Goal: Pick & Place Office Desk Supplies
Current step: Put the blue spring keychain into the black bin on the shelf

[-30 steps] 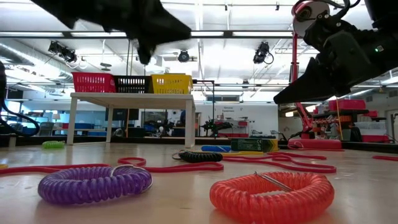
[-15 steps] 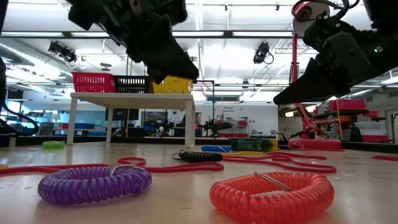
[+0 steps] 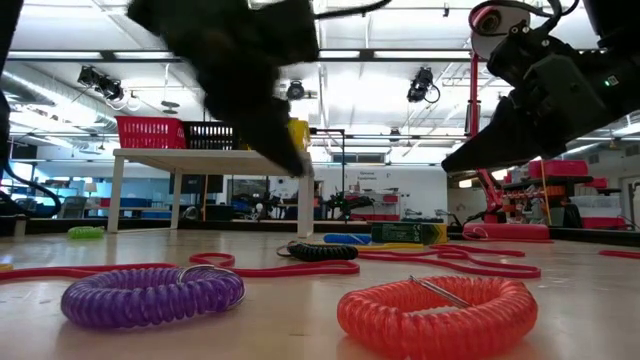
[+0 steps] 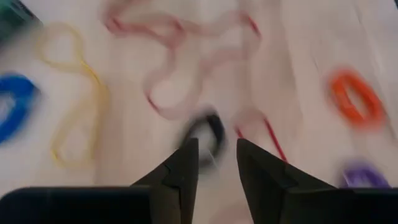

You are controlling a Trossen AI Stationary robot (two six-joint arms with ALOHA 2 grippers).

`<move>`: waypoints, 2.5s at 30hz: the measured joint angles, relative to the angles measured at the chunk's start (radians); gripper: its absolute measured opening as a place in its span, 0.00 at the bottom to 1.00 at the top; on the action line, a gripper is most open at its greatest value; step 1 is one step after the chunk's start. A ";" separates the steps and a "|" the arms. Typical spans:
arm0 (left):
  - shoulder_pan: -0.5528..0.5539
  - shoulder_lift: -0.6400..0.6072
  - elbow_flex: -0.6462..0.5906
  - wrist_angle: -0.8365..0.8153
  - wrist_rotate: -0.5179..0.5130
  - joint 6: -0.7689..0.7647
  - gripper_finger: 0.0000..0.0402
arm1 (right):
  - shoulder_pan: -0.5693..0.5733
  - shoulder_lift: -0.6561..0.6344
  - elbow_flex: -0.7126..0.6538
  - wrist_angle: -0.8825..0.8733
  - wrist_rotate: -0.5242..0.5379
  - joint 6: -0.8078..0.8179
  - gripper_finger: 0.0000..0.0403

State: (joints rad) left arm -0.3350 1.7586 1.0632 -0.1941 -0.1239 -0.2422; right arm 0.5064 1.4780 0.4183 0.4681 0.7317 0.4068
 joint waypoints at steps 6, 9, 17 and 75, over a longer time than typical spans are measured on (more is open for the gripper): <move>-0.165 -0.080 0.007 -0.275 0.065 -0.061 0.23 | 0.000 0.000 0.000 -0.011 -0.003 0.000 0.02; -0.229 -0.112 0.006 -0.368 0.023 -0.214 0.17 | 0.000 0.000 0.000 -0.011 -0.003 0.005 0.02; -0.251 -0.216 -0.121 -0.388 -0.056 -0.445 0.02 | 0.000 0.000 0.000 -0.011 -0.003 0.007 0.02; 0.350 0.143 0.130 -0.189 0.026 0.399 0.04 | 0.000 0.000 0.000 -0.011 -0.017 0.008 0.02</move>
State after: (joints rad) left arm 0.0150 1.9016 1.1934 -0.3827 -0.0981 0.1566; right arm 0.5064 1.4784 0.4179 0.4568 0.7147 0.4145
